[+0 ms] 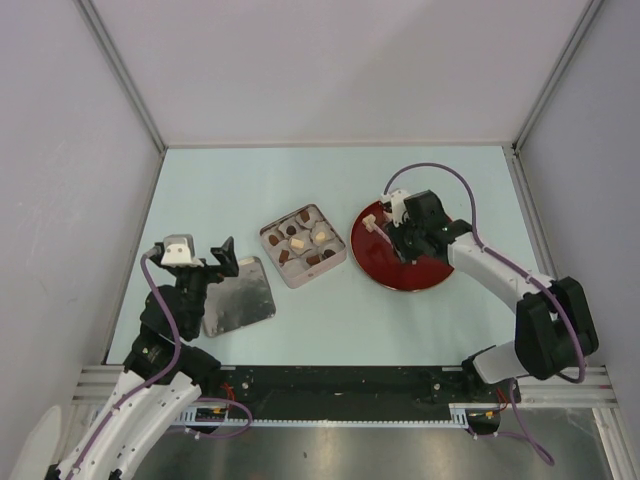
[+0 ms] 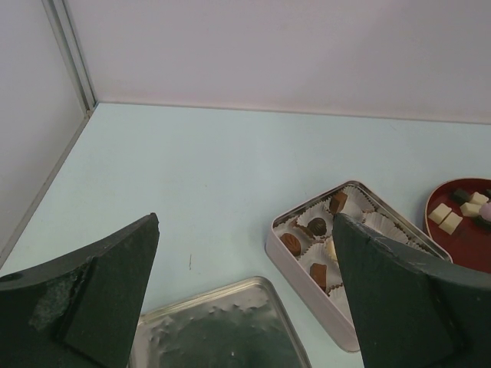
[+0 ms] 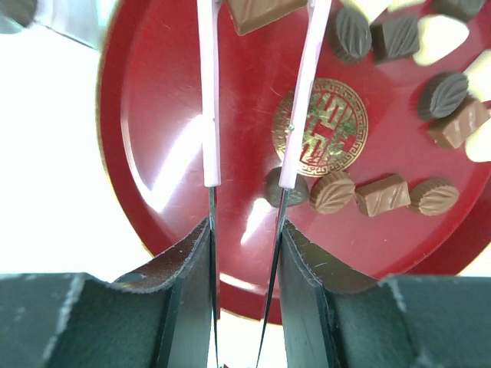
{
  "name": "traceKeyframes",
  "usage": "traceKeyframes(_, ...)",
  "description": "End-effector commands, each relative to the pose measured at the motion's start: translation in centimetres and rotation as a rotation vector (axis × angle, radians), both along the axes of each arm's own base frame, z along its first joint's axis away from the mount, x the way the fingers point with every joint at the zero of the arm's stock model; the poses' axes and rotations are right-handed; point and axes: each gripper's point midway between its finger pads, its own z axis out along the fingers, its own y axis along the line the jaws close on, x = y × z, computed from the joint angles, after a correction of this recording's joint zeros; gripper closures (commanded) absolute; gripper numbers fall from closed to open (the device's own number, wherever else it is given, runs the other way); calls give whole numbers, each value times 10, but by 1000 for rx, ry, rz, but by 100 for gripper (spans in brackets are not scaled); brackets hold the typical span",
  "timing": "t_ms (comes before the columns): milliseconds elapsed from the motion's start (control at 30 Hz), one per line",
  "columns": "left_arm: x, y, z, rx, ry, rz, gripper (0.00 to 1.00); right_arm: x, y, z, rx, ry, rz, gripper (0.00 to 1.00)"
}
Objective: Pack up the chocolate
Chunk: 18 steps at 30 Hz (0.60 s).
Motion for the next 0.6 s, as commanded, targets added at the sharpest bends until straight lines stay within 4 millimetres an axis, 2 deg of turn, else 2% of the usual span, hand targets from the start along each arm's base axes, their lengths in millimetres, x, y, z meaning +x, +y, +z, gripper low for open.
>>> traceKeyframes(0,2,0,2,6,-10,4,0,1,13,42,40,-118,-58,88)
traceKeyframes(67,2,0,2,6,-10,1,0,-4,22,48,47,-140,-58,88)
traceKeyframes(100,2,-1,2,6,-10,-1,0,-10,36,54,73,-152,-41,88)
traceKeyframes(200,2,-1,2,7,-9,-1,1,-17,55,63,121,-172,-28,88)
traceKeyframes(300,2,0,3,4,-13,1,0,-31,86,66,176,-174,13,88)
traceKeyframes(400,1,0,3,4,-14,-1,0,-46,115,66,224,-154,80,88)
traceKeyframes(567,1,0,4,1,-15,1,0,-72,154,50,257,-94,171,87)
